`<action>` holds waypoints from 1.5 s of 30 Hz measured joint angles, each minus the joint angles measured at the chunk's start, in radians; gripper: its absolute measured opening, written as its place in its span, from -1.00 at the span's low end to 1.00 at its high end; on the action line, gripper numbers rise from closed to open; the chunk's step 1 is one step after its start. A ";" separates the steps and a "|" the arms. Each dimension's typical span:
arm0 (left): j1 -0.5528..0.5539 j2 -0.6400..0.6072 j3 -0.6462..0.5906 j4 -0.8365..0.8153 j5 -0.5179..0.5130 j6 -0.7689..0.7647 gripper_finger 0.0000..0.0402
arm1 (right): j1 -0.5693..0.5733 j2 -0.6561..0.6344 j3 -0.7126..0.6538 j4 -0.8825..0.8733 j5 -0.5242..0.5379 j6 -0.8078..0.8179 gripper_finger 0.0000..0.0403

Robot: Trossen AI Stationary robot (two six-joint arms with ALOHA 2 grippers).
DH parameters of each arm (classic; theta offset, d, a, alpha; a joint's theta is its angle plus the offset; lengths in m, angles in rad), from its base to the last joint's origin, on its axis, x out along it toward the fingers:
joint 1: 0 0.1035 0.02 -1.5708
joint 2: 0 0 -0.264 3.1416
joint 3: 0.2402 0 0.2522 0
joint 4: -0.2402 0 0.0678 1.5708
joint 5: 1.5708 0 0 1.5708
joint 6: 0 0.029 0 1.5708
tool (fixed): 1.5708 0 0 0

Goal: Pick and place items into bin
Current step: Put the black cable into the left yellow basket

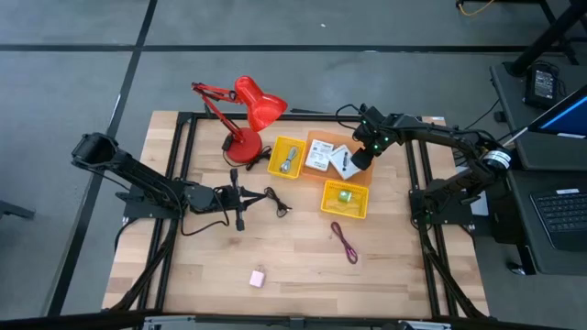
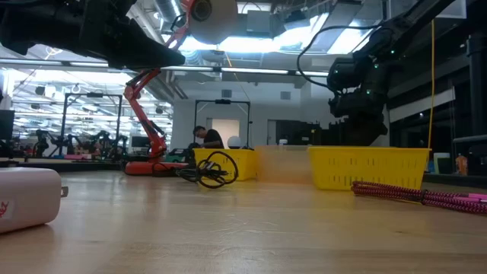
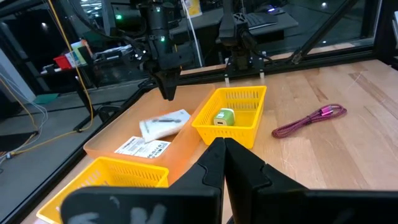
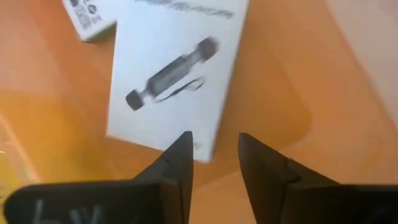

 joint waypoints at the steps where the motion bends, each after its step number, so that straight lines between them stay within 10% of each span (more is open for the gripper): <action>1: 0.000 0.000 0.000 0.000 0.000 0.000 -0.97 | 0.000 -0.005 0.000 -0.003 0.006 -0.004 -0.45; 15: 0.000 0.000 0.000 0.000 -0.002 0.063 -0.97 | 0.019 -0.049 0.151 -0.075 0.013 -0.029 -0.96; 23: 0.000 0.000 0.000 -0.002 -0.002 0.067 -0.97 | 0.194 -0.252 0.109 -0.043 0.227 0.014 -0.98; 45: 0.000 0.001 0.000 -0.056 -0.003 0.080 -0.97 | 0.525 -0.476 -0.467 1.067 0.135 -0.104 -0.99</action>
